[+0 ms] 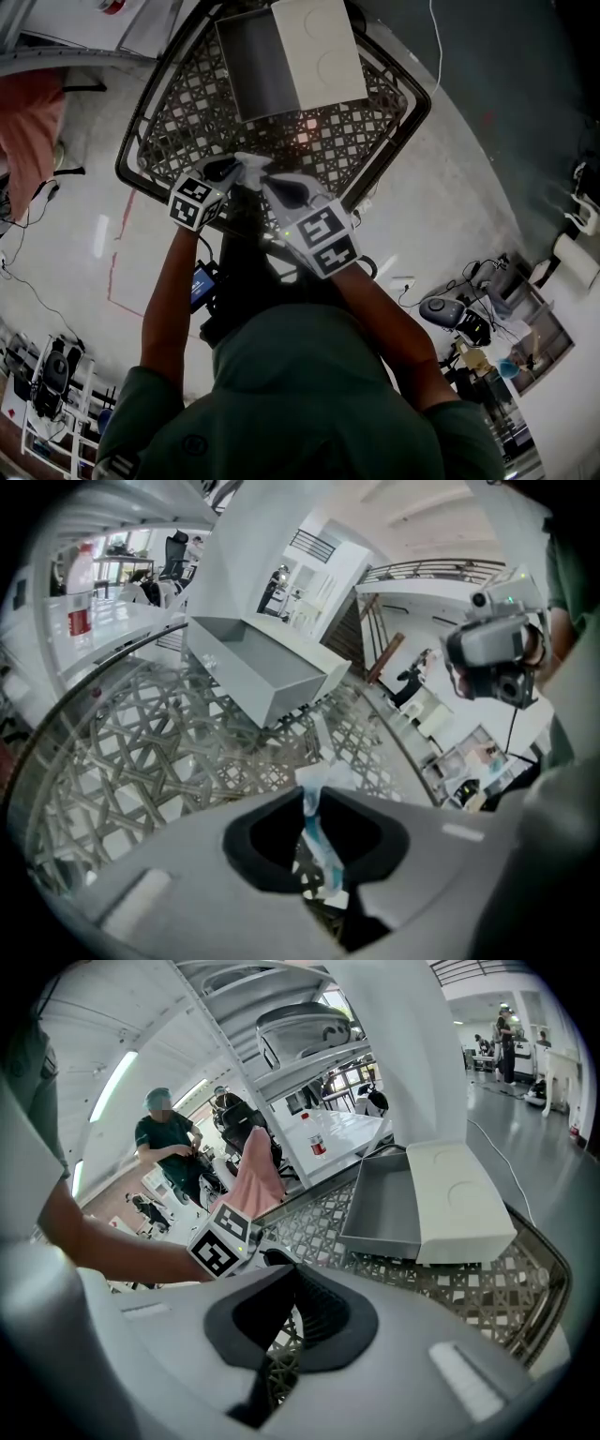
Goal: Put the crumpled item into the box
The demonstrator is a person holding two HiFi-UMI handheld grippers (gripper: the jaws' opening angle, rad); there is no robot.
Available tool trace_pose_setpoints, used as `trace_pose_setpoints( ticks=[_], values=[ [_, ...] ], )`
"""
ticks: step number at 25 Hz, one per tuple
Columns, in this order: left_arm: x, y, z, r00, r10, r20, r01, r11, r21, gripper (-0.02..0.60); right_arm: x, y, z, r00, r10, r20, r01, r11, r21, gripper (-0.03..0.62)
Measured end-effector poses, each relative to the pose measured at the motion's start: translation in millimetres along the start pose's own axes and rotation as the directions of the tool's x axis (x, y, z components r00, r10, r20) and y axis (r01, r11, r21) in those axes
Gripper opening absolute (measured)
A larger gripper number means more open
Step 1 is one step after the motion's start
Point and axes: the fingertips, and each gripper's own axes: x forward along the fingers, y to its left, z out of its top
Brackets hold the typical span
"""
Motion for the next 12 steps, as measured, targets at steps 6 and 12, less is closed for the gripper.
trace_pose_setpoints(
  ticks=[6, 12],
  values=[
    [-8, -1, 7, 1.0, 0.008, 0.018, -0.008, 1.0, 0.011, 0.051, -1, 6, -3, 1.0, -0.004, 0.001, 0.004, 1.0, -0.002, 0.006],
    [-22, -1, 22, 0.999, 0.016, 0.046, -0.018, 0.999, 0.036, 0.049, -4, 15, 2, 1.0, -0.004, 0.01, 0.004, 1.0, -0.002, 0.005]
  ],
)
